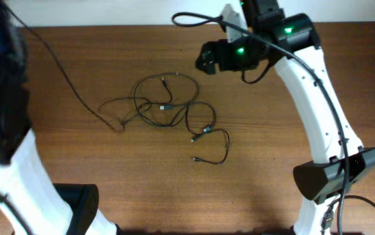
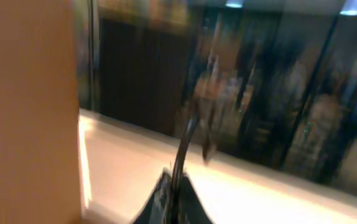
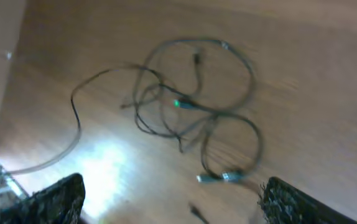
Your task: Untangle cables
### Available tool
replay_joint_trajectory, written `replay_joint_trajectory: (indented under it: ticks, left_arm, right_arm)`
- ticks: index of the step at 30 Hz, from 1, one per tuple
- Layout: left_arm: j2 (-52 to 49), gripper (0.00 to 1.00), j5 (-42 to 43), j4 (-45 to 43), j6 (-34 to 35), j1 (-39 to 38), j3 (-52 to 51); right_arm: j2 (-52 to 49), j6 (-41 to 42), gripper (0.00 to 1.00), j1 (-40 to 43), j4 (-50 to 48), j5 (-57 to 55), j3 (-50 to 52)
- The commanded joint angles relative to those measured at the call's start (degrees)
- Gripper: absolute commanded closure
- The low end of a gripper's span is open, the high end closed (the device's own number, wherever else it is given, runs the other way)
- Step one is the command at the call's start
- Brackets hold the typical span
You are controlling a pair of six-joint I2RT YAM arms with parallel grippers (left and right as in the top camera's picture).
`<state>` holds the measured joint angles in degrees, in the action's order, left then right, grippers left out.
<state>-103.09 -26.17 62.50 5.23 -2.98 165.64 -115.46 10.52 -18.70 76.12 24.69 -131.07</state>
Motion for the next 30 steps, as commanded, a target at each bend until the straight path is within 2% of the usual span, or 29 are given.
replay_joint_trajectory:
  ticks: [1,4,5,8,10,14,18,20,23,26,30]
  left_arm:
    - [-0.7,1.0,-2.47,7.67,1.79,0.31,-7.74]
    - [-1.07,1.0,-6.62,13.51,8.33,2.34,-14.16]
    - [-1.07,1.0,-8.41,15.74,12.94,4.74,-18.29]
    - [-1.07,1.0,-7.78,16.2,15.98,9.53,-24.63]
    - [-1.07,1.0,-3.91,16.26,15.61,11.87,-28.63]
    - [-1.07,1.0,9.92,17.66,10.36,13.92,-38.73]
    - [-1.07,1.0,10.56,14.75,10.54,13.92,-50.38]
    - [-1.07,1.0,14.23,12.74,9.38,13.88,-55.67]
    - [-1.07,1.0,28.17,8.83,-1.2,13.86,-64.46]
    - [-1.07,0.97,38.56,4.96,-8.35,13.29,-73.59]
    - [-1.07,0.93,39.71,-5.95,-10.14,11.21,-85.99]
  right_arm:
    - [-0.22,0.24,0.08,3.15,2.64,-1.42,-0.72]
    - [-0.22,0.2,0.07,4.57,3.8,-1.4,-0.72]
    - [-0.22,-0.81,0.07,4.63,4.11,-1.38,-0.72]
    - [-0.24,-1.31,0.07,4.07,4.42,-1.42,-0.72]
    - [-0.28,-1.31,0.07,4.04,4.31,-1.44,-0.72]
    - [-0.33,-1.31,0.07,4.79,4.28,-1.44,-0.72]
    - [-0.33,-1.7,0.07,5.35,4.72,-1.42,-0.72]
    - [-0.33,-2.19,0.07,5.33,4.98,-1.44,-0.72]
    - [-0.33,-2.64,0.07,5.33,5.11,-1.42,-0.72]
    - [-0.33,-2.8,0.07,5.33,5.14,-1.66,-0.72]
    - [-0.33,-2.8,0.07,5.33,5.25,-2.91,-0.72]
